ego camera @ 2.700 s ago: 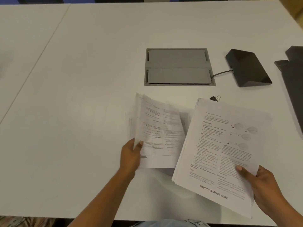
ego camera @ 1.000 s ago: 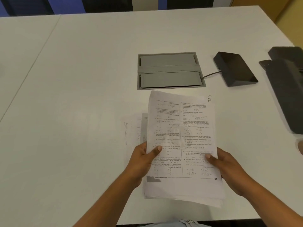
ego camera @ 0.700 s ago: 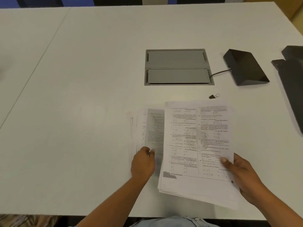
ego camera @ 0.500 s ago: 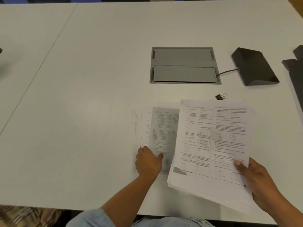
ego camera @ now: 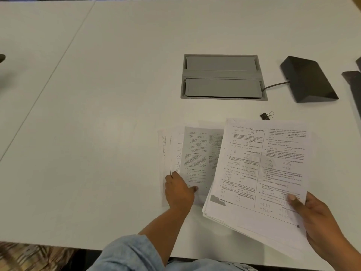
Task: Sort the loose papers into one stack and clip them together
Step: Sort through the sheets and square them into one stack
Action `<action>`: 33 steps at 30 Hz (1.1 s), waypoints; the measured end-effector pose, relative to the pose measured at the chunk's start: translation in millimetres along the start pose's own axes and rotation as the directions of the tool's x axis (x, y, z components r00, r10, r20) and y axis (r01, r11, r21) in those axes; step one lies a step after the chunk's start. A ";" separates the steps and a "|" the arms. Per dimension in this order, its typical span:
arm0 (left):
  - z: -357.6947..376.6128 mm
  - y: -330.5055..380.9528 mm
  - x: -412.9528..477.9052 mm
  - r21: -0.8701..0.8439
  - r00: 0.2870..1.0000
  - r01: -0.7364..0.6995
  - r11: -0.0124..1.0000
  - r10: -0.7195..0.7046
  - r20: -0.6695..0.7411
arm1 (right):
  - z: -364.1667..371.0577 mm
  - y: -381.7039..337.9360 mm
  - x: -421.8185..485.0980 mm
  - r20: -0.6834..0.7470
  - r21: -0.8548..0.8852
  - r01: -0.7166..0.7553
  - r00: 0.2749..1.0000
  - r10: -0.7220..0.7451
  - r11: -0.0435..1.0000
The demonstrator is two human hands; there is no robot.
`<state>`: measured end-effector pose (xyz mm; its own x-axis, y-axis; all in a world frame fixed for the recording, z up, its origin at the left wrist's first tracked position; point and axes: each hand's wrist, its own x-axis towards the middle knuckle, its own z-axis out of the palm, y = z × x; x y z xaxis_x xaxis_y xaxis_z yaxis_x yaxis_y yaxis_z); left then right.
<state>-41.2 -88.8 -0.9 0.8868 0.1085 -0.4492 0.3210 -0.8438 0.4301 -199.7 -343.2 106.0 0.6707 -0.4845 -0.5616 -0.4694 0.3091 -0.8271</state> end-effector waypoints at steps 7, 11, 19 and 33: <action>0.2 9.2 2.0 -0.023 0.997 0.063 0.998 -0.062 0.036 | 5.2 -7.7 -4.1 -0.009 0.009 0.012 1.000 -0.011 1.000; 5.9 15.0 -11.0 0.152 0.999 0.014 0.988 -0.009 -0.031 | 7.6 -8.3 -7.7 -0.019 0.017 0.000 1.000 0.000 1.000; 8.3 20.4 -10.0 -0.157 0.996 0.074 0.985 -0.067 0.050 | 9.9 -9.1 -11.1 -0.024 0.015 -0.007 1.000 0.007 1.000; -11.4 -2.4 -0.3 0.168 1.000 0.018 0.986 -0.015 -0.018 | 6.2 -5.5 -11.8 -0.034 0.033 -0.014 0.999 0.015 0.999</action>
<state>-38.4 -80.8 7.1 0.8876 0.1308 -0.4416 0.2765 -0.9182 0.2838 -201.5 -334.1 117.1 0.6439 -0.5072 -0.5728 -0.4593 0.3425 -0.8196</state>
